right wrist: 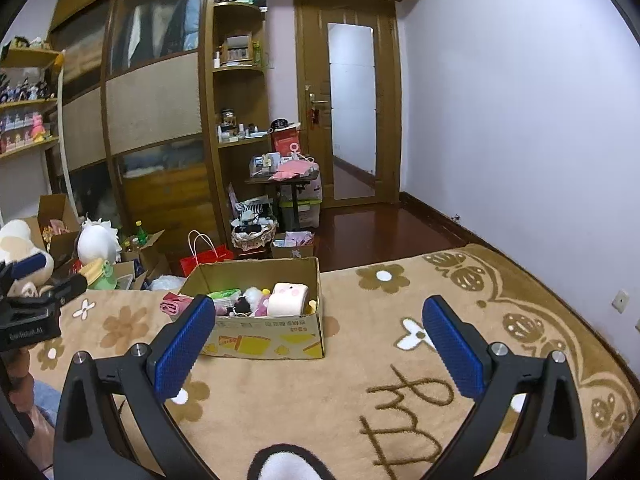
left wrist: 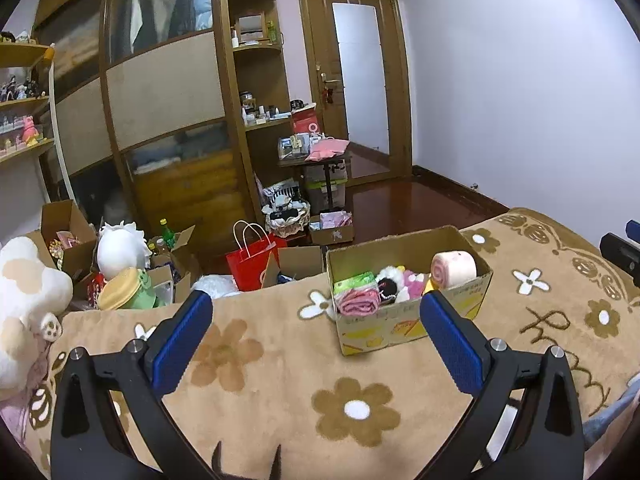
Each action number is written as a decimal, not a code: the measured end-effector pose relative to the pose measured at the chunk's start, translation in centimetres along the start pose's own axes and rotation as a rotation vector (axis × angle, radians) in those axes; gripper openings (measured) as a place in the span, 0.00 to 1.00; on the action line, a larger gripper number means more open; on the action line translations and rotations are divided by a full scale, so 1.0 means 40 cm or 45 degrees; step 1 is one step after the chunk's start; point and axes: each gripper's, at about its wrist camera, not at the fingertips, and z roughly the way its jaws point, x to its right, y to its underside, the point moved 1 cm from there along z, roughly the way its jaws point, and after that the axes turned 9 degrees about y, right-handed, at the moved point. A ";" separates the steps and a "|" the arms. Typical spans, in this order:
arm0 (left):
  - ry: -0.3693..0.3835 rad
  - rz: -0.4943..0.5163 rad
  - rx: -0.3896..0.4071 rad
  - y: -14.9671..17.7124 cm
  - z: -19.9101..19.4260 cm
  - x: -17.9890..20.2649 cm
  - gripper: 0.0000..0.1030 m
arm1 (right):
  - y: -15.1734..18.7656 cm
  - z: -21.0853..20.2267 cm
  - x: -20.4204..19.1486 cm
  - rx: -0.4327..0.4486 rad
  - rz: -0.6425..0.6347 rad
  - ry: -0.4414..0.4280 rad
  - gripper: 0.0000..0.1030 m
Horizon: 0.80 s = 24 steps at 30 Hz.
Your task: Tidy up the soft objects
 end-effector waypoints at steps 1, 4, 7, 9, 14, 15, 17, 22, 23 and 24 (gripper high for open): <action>0.007 -0.003 -0.006 0.008 0.004 -0.001 1.00 | 0.005 0.004 0.003 -0.015 0.004 -0.003 1.00; 0.014 0.004 -0.025 0.025 0.018 0.000 1.00 | 0.016 0.013 0.004 -0.026 -0.006 0.013 1.00; 0.034 0.004 -0.036 0.035 0.031 0.002 0.99 | 0.023 0.015 0.006 -0.027 -0.009 0.031 1.00; 0.039 0.014 -0.044 0.039 0.038 0.006 0.99 | 0.028 0.015 0.007 -0.026 -0.011 0.041 1.00; 0.064 0.047 -0.056 0.042 0.048 0.016 1.00 | 0.041 0.015 0.003 -0.016 -0.042 0.076 1.00; 0.072 0.046 -0.061 0.042 0.052 0.018 1.00 | 0.041 0.015 0.003 -0.014 -0.038 0.077 1.00; 0.088 0.040 -0.071 0.043 0.056 0.021 1.00 | 0.042 0.013 0.001 -0.008 -0.034 0.074 1.00; 0.085 0.073 -0.068 0.042 0.052 0.036 1.00 | 0.041 0.008 -0.009 0.001 -0.056 0.059 1.00; 0.083 0.078 -0.071 0.043 0.052 0.038 1.00 | 0.041 0.007 -0.011 0.004 -0.058 0.058 1.00; 0.082 0.081 -0.072 0.044 0.052 0.040 1.00 | 0.041 0.005 -0.013 0.006 -0.059 0.057 1.00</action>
